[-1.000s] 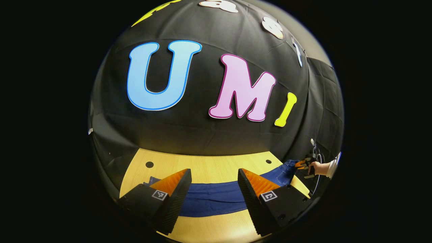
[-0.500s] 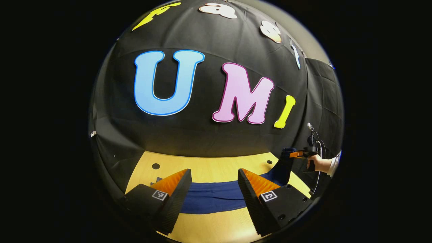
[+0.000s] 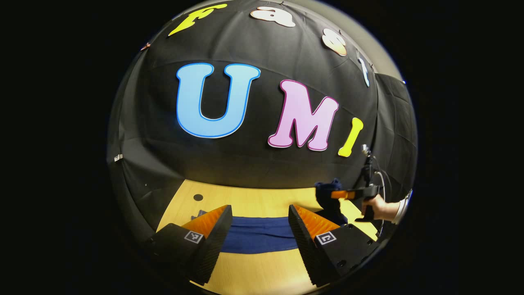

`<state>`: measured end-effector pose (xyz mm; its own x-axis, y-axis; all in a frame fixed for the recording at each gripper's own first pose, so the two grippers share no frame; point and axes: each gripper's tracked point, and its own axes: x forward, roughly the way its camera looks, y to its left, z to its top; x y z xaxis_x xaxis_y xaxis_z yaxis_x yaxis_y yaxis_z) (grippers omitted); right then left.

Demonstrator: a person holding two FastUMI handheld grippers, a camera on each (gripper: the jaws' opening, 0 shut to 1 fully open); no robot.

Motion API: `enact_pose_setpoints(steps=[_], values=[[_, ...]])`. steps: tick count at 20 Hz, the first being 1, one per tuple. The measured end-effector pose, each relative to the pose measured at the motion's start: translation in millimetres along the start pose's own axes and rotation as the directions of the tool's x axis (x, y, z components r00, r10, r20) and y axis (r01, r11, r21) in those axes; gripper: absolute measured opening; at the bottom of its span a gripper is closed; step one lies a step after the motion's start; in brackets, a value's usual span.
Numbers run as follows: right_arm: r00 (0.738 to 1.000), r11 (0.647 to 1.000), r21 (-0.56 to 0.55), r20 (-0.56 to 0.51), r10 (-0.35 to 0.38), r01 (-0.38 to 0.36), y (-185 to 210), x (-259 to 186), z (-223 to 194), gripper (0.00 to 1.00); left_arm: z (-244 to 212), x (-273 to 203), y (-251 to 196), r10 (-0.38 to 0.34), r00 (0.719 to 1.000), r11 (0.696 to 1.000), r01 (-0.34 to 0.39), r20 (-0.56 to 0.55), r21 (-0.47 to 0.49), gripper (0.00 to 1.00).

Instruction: Grasp the waist and the cuffs of the jeans and fold them to make the two legs overlap; first hold the waist and fold one-third of the jeans toward the cuffs, then hold the cuffs and fold the remaining one-third in the same direction to finish folding.

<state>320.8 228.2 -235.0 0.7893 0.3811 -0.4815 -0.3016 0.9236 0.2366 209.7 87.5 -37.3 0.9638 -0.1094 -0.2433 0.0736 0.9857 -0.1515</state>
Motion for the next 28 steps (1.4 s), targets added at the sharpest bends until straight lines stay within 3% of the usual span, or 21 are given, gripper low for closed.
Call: enact_pose_setpoints(steps=[3, 7, 9, 11, 13, 14, 15, 16, 18, 21, 23, 25, 28], values=[[0.993, 0.994, -0.104, -0.117, 0.028, -0.040, 38.1, 34.2, -73.2, 0.06, -9.5, -5.8, 7.8, 0.021, 0.999, 1.000, -0.021, -0.028, -0.012, 0.82], [0.976, 0.987, -0.144, -0.213, 0.036, -0.068, 55.0, 54.1, -119.7, 0.05, -32.4, -0.8, 41.2, 0.075, 0.993, 0.995, -0.080, -0.095, -0.057, 0.81], [0.963, 0.985, -0.118, -0.252, 0.092, -0.125, 61.6, 54.7, -128.6, 0.07, -53.7, 5.7, 68.0, 0.114, 0.982, 0.988, -0.127, -0.151, -0.083, 0.81], [0.934, 0.971, -0.035, -0.283, 0.217, -0.236, 82.5, 43.7, -131.9, 0.23, -71.2, 17.6, 88.3, 0.131, 0.970, 0.982, -0.155, -0.206, -0.107, 0.81], [0.914, 0.946, -0.006, -0.257, 0.313, -0.326, 102.5, 25.2, -119.8, 0.63, -92.0, 33.7, 114.0, 0.141, 0.950, 0.977, -0.179, -0.278, -0.115, 0.77], [0.910, 0.936, -0.014, -0.239, 0.339, -0.352, 106.4, 15.5, -111.8, 0.83, -103.7, 44.5, 125.7, 0.140, 0.935, 0.975, -0.187, -0.325, -0.118, 0.82], [0.905, 0.925, -0.025, -0.220, 0.364, -0.378, 108.9, 3.3, -105.0, 0.85, -114.5, 52.9, 136.1, 0.147, 0.916, 0.972, -0.203, -0.372, -0.118, 0.81], [0.901, 0.916, -0.036, -0.200, 0.385, -0.400, 108.9, -9.1, -96.9, 0.85, -123.1, 63.0, 145.8, 0.147, 0.896, 0.970, -0.214, -0.420, -0.117, 0.77], [0.896, 0.903, -0.054, -0.164, 0.412, -0.425, 103.3, -33.2, -82.0, 0.85, -139.9, 86.2, 158.6, 0.133, 0.856, 0.968, -0.220, -0.500, -0.120, 0.82], [0.906, 0.909, -0.060, -0.132, 0.402, -0.412, 82.3, -61.1, -69.4, 0.85, -161.7, 110.3, 186.1, 0.138, 0.781, 0.967, -0.240, -0.609, -0.089, 0.82], [0.919, 0.921, -0.060, -0.117, 0.377, -0.386, 62.5, -70.7, -69.9, 0.85, -176.3, 129.8, 200.4, 0.145, 0.732, 0.965, -0.253, -0.665, -0.068, 0.82], [0.945, 0.943, -0.099, -0.117, 0.305, -0.317, 30.5, -70.5, -80.9, 0.85, -188.8, 142.5, 216.9, 0.179, 0.681, 0.962, -0.271, -0.710, -0.017, 0.82], [0.952, 0.960, -0.044, -0.147, 0.267, -0.276, 7.9, -72.5, -101.1, 0.85, -203.6, 158.0, 235.4, 0.225, 0.631, 0.959, -0.279, -0.743, 0.053, 0.86]])
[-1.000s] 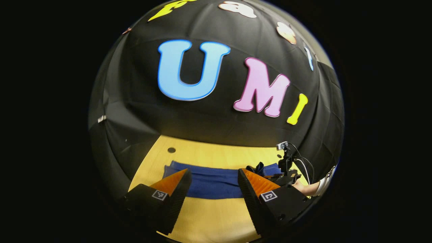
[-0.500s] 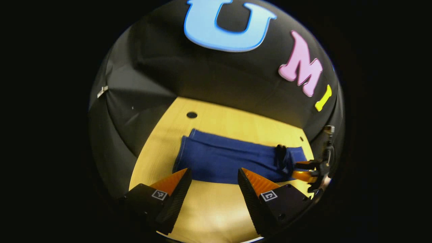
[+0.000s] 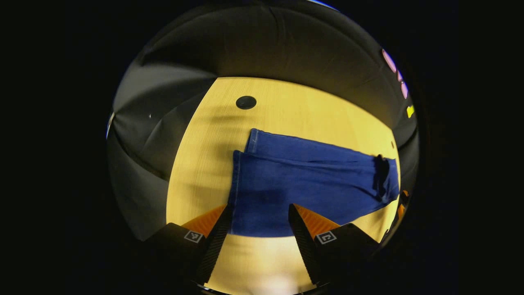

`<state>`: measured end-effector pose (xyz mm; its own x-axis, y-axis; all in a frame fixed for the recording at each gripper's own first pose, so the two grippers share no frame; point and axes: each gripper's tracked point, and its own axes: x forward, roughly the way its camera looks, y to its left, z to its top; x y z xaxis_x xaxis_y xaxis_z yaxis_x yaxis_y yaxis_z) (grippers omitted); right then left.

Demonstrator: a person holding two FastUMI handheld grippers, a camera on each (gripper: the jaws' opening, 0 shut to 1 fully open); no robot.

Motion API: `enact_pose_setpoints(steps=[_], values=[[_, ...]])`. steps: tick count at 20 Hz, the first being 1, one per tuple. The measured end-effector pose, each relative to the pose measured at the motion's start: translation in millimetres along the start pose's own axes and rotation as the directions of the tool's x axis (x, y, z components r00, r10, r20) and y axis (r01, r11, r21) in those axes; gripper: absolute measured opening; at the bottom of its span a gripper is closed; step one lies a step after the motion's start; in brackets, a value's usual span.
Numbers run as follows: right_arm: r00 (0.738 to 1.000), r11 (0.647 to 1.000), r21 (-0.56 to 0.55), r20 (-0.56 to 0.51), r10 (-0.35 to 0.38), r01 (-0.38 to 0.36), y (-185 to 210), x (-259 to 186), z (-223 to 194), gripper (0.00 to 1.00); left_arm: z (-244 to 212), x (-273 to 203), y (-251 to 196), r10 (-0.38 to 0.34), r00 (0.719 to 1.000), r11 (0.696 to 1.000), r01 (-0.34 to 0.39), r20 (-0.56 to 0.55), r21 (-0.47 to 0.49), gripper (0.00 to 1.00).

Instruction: Grasp the waist and the cuffs of the jeans and fold them to make the two legs overlap; first hold the waist and fold one-third of the jeans toward the cuffs, then hold the cuffs and fold the remaining one-third in the same direction to finish folding.

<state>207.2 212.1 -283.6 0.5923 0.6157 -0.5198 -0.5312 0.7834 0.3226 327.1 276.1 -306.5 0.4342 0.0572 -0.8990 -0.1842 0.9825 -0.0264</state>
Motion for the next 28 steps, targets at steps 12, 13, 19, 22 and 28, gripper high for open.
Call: enact_pose_setpoints(steps=[12, 13, 19, 22, 28], values=[[0.998, 0.995, 0.077, -0.010, -0.064, 0.065, -30.4, 3.8, 0.1, 0.85, -9.6, 37.8, 19.0, 0.002, 0.997, 1.000, 0.000, -0.083, 0.017, 0.83], [0.997, 0.994, 0.079, -0.006, -0.075, 0.076, -32.3, 2.8, 1.8, 0.85, -7.6, 38.9, 17.8, 0.000, 0.999, 1.000, 0.001, -0.053, 0.020, 0.82], [0.995, 0.991, 0.097, 0.023, -0.095, 0.093, -38.6, -9.5, 13.1, 0.85, -4.5, 36.9, -11.2, -0.041, 0.999, 0.999, 0.041, -0.023, -0.003, 0.50], [0.994, 0.991, 0.093, 0.034, -0.100, 0.096, -35.7, -13.6, 15.7, 0.85, -6.1, 39.3, -11.0, 0.004, 1.000, 0.998, -0.004, -0.001, -0.062, 0.11], [0.993, 0.990, 0.114, 0.070, -0.095, 0.087, -30.5, -23.2, 27.1, 0.85, 16.4, -3.3, -38.4, -0.100, 0.993, 0.988, 0.106, 0.060, -0.111, 0.02]])
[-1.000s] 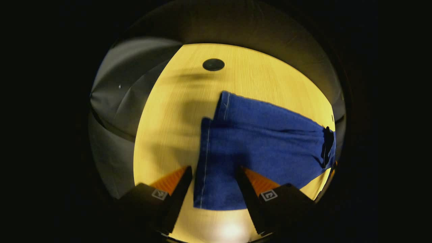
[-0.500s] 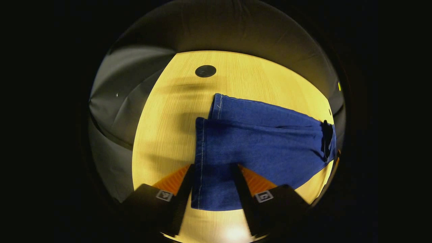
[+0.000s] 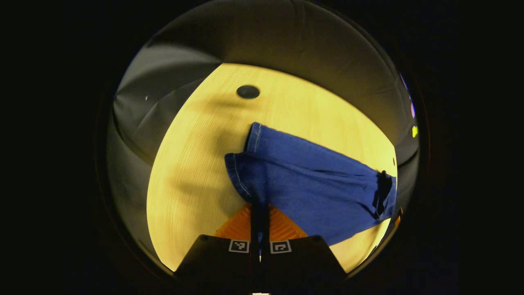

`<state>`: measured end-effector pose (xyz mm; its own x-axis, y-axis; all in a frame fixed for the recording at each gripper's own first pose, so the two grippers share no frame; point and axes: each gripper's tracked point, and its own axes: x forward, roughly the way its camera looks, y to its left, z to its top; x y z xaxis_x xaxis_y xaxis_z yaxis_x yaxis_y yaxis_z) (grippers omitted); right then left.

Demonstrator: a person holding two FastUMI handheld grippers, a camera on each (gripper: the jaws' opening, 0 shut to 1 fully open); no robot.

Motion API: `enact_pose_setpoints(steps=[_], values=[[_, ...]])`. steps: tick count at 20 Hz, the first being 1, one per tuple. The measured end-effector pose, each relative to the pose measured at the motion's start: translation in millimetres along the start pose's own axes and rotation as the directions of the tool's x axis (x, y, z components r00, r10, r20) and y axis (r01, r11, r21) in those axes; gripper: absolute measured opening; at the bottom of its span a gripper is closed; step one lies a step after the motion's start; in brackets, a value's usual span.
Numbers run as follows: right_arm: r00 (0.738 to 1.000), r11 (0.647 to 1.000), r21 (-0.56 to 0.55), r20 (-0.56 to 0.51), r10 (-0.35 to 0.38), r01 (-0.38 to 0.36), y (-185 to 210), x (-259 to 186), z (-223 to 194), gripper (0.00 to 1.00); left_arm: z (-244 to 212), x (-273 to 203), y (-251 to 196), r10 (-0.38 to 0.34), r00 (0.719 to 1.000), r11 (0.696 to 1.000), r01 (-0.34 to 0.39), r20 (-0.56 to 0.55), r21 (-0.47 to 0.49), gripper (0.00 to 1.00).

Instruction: Grasp the waist and the cuffs of the jeans and fold them to make the two legs overlap; first hold the waist and fold one-third of the jeans toward the cuffs, then hold the cuffs and fold the remaining one-third in the same direction to finish folding.

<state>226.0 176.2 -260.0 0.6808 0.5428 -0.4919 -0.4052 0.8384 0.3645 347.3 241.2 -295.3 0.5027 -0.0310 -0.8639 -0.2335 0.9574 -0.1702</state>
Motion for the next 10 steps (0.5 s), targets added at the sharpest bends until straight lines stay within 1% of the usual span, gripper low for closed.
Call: enact_pose_setpoints(steps=[1, 3, 4, 6, 8, 9, 10], values=[[1.000, 1.000, 0.012, 0.009, -0.001, 0.001, -0.4, -2.7, 3.5, 0.85, 9.3, -16.2, -15.5, -0.038, 0.999, 0.999, 0.038, 0.024, 0.009, 0.02], [0.999, 0.999, 0.039, 0.035, -0.005, 0.004, 0.1, -7.8, 13.6, 0.85, 28.8, -50.4, -59.2, -0.149, 0.986, 0.989, 0.148, 0.077, 0.010, 0.02], [0.999, 0.999, 0.051, 0.051, -0.006, 0.004, 0.4, -11.0, 19.7, 0.85, 35.2, -64.0, -76.4, -0.189, 0.977, 0.982, 0.187, 0.098, 0.035, 0.02], [0.997, 0.998, 0.064, 0.079, -0.013, 0.008, 0.5, -19.9, 27.9, 0.85, 39.1, -92.9, -116.4, -0.250, 0.961, 0.963, 0.234, 0.123, 0.132, 0.02], [0.995, 0.998, 0.062, 0.096, -0.025, 0.019, -1.7, -27.4, 32.1, 0.85, 42.0, -117.2, -157.9, -0.322, 0.938, 0.934, 0.293, 0.126, 0.204, 0.02], [0.994, 0.998, 0.058, 0.102, -0.030, 0.024, -2.3, -32.7, 32.5, 0.85, 46.7, -127.1, -182.4, -0.362, 0.923, 0.917, 0.327, 0.130, 0.230, 0.02], [0.993, 0.998, 0.053, 0.110, -0.035, 0.029, -2.8, -38.2, 34.1, 0.85, 43.6, -130.7, -216.0, -0.402, 0.906, 0.897, 0.361, 0.132, 0.256, 0.02]])
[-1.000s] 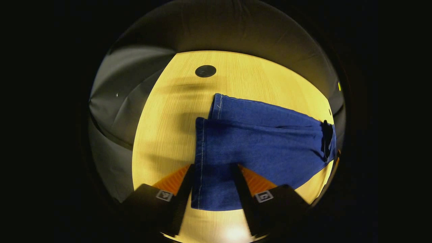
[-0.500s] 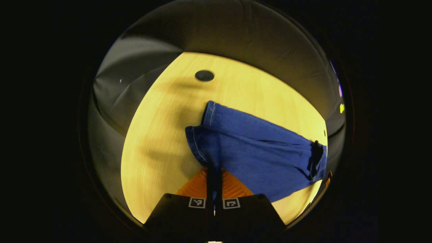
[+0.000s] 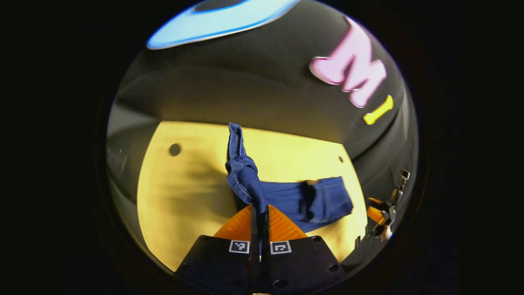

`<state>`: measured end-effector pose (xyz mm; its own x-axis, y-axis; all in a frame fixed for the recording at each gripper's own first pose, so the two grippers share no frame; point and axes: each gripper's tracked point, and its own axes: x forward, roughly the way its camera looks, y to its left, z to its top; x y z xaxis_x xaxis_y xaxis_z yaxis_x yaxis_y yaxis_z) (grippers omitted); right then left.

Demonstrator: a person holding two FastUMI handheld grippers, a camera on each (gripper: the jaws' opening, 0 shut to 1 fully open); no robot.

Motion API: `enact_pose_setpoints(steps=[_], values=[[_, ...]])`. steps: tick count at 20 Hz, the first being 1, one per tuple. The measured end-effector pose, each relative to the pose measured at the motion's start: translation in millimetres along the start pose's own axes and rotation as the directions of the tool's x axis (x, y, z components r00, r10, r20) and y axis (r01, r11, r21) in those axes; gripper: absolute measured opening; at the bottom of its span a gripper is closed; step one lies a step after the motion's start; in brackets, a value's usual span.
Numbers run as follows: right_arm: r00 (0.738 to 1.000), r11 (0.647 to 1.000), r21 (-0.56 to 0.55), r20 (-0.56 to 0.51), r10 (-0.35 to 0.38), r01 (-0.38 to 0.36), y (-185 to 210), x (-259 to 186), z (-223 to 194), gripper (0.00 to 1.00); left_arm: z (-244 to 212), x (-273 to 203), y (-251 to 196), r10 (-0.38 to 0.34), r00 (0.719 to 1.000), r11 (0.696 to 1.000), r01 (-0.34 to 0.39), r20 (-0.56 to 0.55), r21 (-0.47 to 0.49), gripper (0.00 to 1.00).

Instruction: Grasp the waist and the cuffs of the jeans and fold them to make the two legs overlap; first hold the waist and fold one-third of the jeans toward the cuffs, then hold the cuffs and fold the remaining one-third in the same direction to finish folding.

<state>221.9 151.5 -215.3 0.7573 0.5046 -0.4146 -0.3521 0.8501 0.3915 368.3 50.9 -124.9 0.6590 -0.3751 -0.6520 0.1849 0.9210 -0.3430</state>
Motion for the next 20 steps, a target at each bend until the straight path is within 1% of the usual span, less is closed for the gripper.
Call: enact_pose_setpoints(steps=[2, 4, 6, 8, 10, 11, 12, 14, 15, 16, 18, 19, 20], values=[[1.000, 1.000, -0.013, 0.022, -0.003, 0.003, 1.9, -13.8, 4.1, 0.85, 2.8, 24.5, -56.9, -0.060, 0.998, 0.995, 0.059, 0.013, 0.082, 0.02], [0.999, 1.000, -0.013, 0.038, -0.003, 0.004, 2.4, -26.6, 6.9, 0.85, -4.0, 60.5, -116.5, -0.131, 0.991, 0.982, 0.131, -0.007, 0.138, 0.02], [0.999, 1.000, -0.007, 0.051, -0.002, 0.002, 0.7, -38.7, 10.4, 0.85, -19.9, 101.8, -162.8, -0.191, 0.980, 0.967, 0.197, -0.049, 0.162, 0.02], [0.997, 1.000, -0.013, 0.071, 0.010, -0.009, 1.4, -51.4, 16.8, 0.85, -37.7, 137.6, -195.6, -0.215, 0.972, 0.961, 0.228, -0.098, 0.154, 0.02], [0.997, 1.000, -0.019, 0.082, -0.003, 0.005, -11.1, -61.7, 21.7, 0.85, -57.8, 168.3, -221.4, -0.227, 0.964, 0.956, 0.248, -0.136, 0.159, 0.02], [0.996, 1.000, -0.013, 0.085, -0.012, 0.013, -18.5, -66.5, 22.7, 0.85, -66.3, 183.2, -222.7, -0.206, 0.967, 0.956, 0.232, -0.150, 0.181, 0.02], [0.996, 1.000, -0.009, 0.087, -0.013, 0.013, -24.4, -69.5, 25.2, 0.85, -76.4, 201.5, -223.1, -0.165, 0.971, 0.958, 0.199, -0.172, 0.204, 0.02], [0.995, 1.000, -0.022, 0.093, -0.020, 0.022, -38.5, -70.8, 27.6, 0.85, -97.3, 229.6, -220.3, -0.100, 0.974, 0.964, 0.145, -0.202, 0.221, 0.02], [0.994, 0.998, -0.039, 0.099, -0.036, 0.040, -49.5, -69.5, 30.5, 0.85, -104.9, 239.5, -220.2, -0.077, 0.974, 0.968, 0.124, -0.212, 0.218, 0.02], [0.992, 0.997, -0.055, 0.109, -0.056, 0.062, -63.0, -65.9, 34.3, 0.84, -113.4, 246.6, -220.3, -0.067, 0.973, 0.970, 0.115, -0.222, 0.213, 0.04], [0.990, 0.994, -0.072, 0.120, -0.075, 0.084, -82.0, -58.0, 39.3, 0.85, -123.8, 251.8, -226.0, -0.077, 0.974, 0.975, 0.118, -0.212, 0.189, 0.07], [0.989, 0.994, -0.069, 0.127, -0.073, 0.082, -87.0, -53.5, 43.2, 0.85, -126.7, 253.8, -230.6, -0.086, 0.975, 0.978, 0.122, -0.203, 0.170, 0.13], [0.989, 0.995, -0.061, 0.132, -0.066, 0.074, -90.2, -49.4, 48.0, 0.85, -133.0, 253.7, -238.1, -0.098, 0.975, 0.980, 0.130, -0.201, 0.151, 0.25]])
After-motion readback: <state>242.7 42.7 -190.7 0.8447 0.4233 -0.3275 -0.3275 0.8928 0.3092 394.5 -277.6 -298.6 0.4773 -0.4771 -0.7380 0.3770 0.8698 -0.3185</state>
